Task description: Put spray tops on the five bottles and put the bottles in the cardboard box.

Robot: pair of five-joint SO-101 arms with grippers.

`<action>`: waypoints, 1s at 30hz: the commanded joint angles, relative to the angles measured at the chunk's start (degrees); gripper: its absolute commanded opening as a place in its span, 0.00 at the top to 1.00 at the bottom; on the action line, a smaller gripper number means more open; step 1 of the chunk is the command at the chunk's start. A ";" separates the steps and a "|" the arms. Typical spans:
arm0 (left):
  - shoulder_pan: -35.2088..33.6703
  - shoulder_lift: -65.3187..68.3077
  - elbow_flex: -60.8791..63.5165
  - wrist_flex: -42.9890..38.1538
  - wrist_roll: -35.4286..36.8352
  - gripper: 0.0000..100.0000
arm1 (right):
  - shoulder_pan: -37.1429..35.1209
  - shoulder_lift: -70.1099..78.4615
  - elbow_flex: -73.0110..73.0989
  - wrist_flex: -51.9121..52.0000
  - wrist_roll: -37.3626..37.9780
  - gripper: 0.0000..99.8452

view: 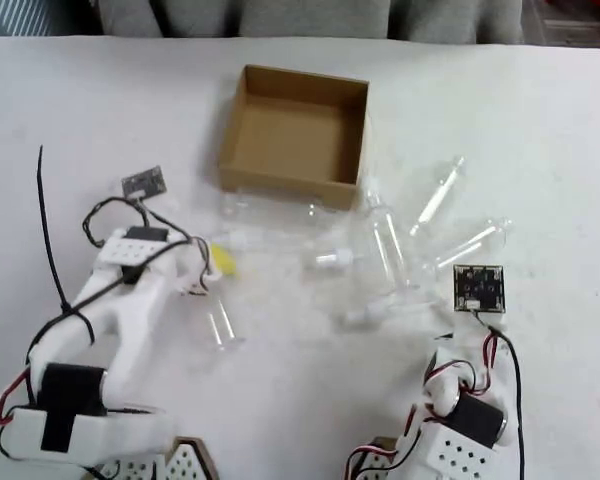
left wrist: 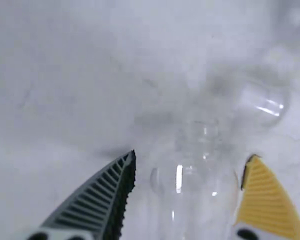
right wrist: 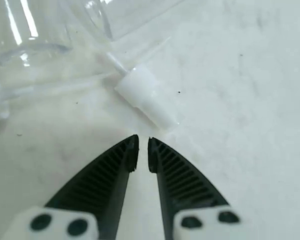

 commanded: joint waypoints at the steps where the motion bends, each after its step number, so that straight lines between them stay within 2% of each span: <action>1: -1.01 2.42 -6.24 1.93 1.05 0.66 | 0.48 -0.31 0.44 -0.13 0.62 0.98; 8: 1.19 6.29 -8.70 6.24 0.79 0.67 | 0.48 -0.31 0.44 -0.13 0.62 0.98; 10: 1.80 6.29 -8.79 6.86 0.79 0.73 | 0.48 -0.31 0.44 -0.13 0.62 0.98; 15: 1.36 6.20 -8.88 6.33 0.70 0.94 | 0.48 -0.31 0.44 -0.13 0.62 0.98; 19: 1.80 6.20 -8.88 6.33 -0.18 0.94 | 0.48 -0.31 0.44 -0.13 0.62 0.98; 23: 1.80 6.11 -8.70 6.86 -9.49 0.94 | 0.48 -0.31 0.44 -0.13 0.62 0.98; 30: 1.98 3.91 -10.11 9.49 -37.10 0.94 | 0.66 -0.22 0.44 -0.13 0.62 0.98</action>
